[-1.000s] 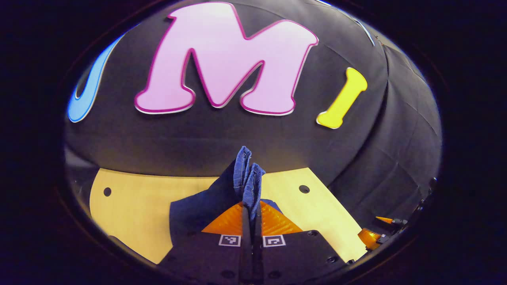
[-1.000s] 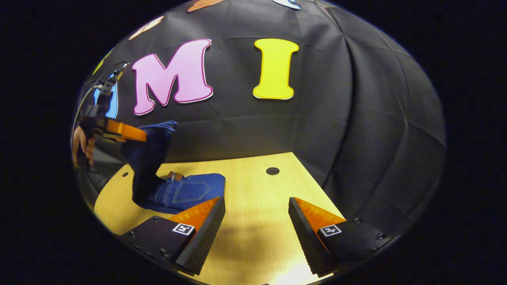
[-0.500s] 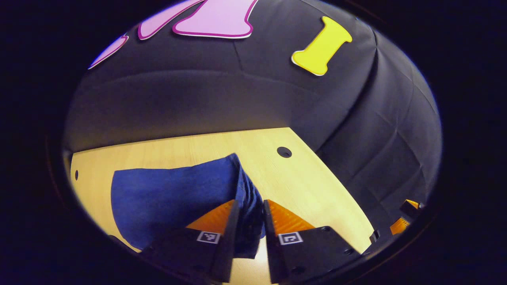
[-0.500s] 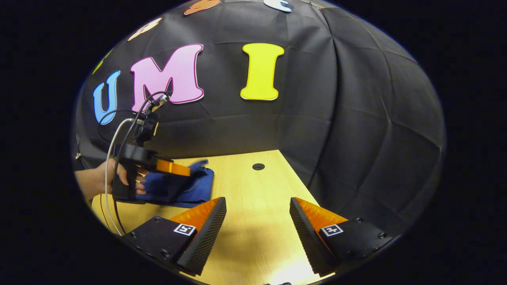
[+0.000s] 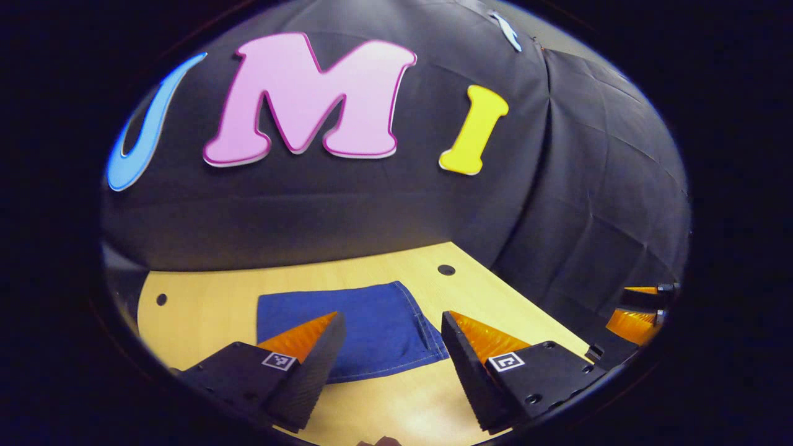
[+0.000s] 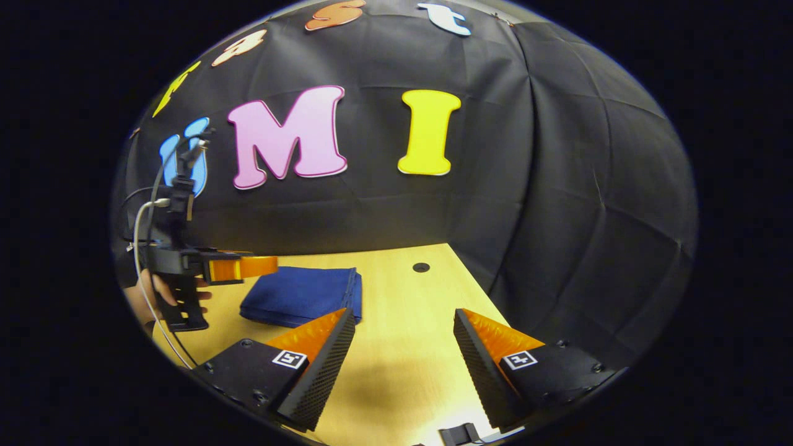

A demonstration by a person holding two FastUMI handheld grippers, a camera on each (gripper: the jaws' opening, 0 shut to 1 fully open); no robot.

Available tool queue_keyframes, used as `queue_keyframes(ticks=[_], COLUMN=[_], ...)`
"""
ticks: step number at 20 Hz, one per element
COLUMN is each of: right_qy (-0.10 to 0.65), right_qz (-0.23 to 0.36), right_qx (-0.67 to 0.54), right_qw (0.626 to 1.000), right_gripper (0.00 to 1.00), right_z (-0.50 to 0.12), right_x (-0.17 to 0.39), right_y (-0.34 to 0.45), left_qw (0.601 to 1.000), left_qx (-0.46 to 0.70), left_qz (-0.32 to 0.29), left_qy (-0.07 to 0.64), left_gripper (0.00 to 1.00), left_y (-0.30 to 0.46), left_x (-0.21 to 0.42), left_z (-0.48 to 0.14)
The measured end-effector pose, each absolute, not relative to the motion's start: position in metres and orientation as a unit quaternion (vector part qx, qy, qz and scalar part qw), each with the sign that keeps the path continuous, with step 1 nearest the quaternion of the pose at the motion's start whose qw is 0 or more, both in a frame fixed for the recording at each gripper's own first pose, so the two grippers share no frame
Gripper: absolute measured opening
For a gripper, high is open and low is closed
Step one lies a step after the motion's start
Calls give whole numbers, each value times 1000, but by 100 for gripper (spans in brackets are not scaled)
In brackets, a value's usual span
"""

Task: Grasp the waist and the cuffs of the jeans and fold them to make the two legs overlap; first hold the waist and fold one-third of the jeans toward the cuffs, then hold the cuffs and fold the remaining one-third in the same direction to finish folding.

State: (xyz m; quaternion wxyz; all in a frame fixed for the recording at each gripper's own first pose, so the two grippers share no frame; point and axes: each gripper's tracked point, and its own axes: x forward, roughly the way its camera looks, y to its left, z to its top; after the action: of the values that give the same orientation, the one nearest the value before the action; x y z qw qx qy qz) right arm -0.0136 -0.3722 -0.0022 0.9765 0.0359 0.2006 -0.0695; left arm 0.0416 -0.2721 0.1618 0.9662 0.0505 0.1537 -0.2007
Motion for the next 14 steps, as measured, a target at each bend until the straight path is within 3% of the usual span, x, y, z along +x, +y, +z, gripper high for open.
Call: queue_keyframes(ticks=[8,14], right_qy=[107,84], right_qz=[-36,17], right_qx=[44,32], right_qw=[993,996], right_gripper=[98,98], right_z=[87,93], right_x=[-70,-119], right_y=[-276,-203], left_qw=[992,998], left_qx=[19,-6], left_qz=[-121,-40], left_qy=[20,-49], left_gripper=[96,96], left_y=[-151,-81], left_x=[-130,-227], left_z=[276,280])
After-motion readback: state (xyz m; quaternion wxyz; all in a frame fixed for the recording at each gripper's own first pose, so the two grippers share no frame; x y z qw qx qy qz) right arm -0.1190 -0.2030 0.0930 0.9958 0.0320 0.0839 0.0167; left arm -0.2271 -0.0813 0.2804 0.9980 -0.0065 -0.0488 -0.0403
